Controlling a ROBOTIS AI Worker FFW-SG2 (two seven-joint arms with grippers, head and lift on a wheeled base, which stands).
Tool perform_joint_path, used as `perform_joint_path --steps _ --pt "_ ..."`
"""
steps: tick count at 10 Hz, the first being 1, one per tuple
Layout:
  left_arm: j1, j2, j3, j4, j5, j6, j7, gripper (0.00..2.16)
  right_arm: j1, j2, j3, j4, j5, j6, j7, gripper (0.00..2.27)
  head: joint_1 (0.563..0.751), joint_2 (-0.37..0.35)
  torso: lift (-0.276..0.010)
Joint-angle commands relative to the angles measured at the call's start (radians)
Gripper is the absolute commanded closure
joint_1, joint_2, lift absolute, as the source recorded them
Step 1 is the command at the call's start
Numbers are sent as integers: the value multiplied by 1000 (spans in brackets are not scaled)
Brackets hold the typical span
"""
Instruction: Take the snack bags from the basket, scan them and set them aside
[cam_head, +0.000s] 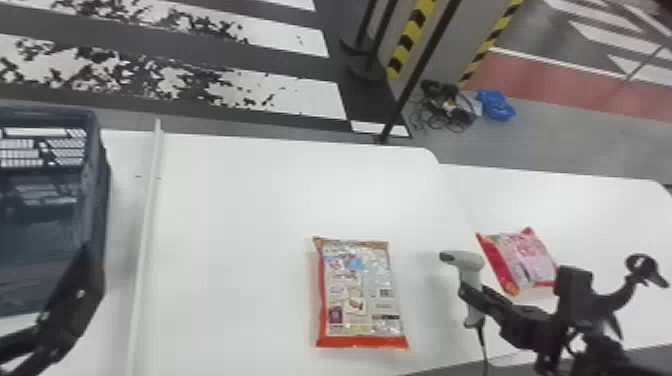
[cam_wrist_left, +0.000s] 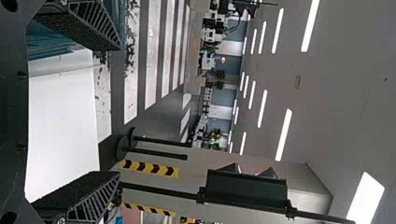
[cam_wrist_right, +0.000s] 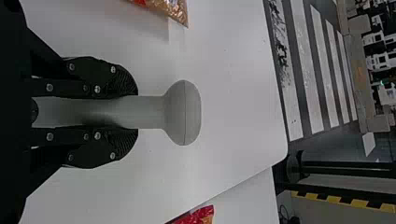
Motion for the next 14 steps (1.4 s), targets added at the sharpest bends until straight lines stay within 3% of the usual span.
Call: perform_joint_path --steps 1,6,7,8,9,12,13,14 --pt "1 0 -3 -4 0 2 0 36 -7 -15 43 52 28 -52 10 2250 695 -350 -75" --pt "-12 0 -2 -29 -3 100 3 36 -68 -43 117 158 85 -123 50 2196 695 -350 -75" --pt "-13 -5 0 -31 -3 103 3 36 -68 -41 120 159 82 -129 50 1592 695 -350 -75" --pt "-22 -7 -5 -31 -3 127 3 36 -67 -40 117 153 76 -129 50 144 695 -350 -75" --pt "-33 -8 -9 -28 -6 143 5 36 -48 -32 101 124 68 -126 47 -2 695 -350 -75" --pt "-78 -11 -26 -23 -13 198 11 36 38 26 14 -106 -21 -24 45 33 695 -350 -75" --pt "-88 -13 -31 -20 -13 207 11 36 49 34 -3 -184 -55 83 65 36 695 -350 -75" --pt "-91 -13 -32 -18 -13 207 11 36 36 29 -17 -241 -70 255 147 43 695 -350 -75"
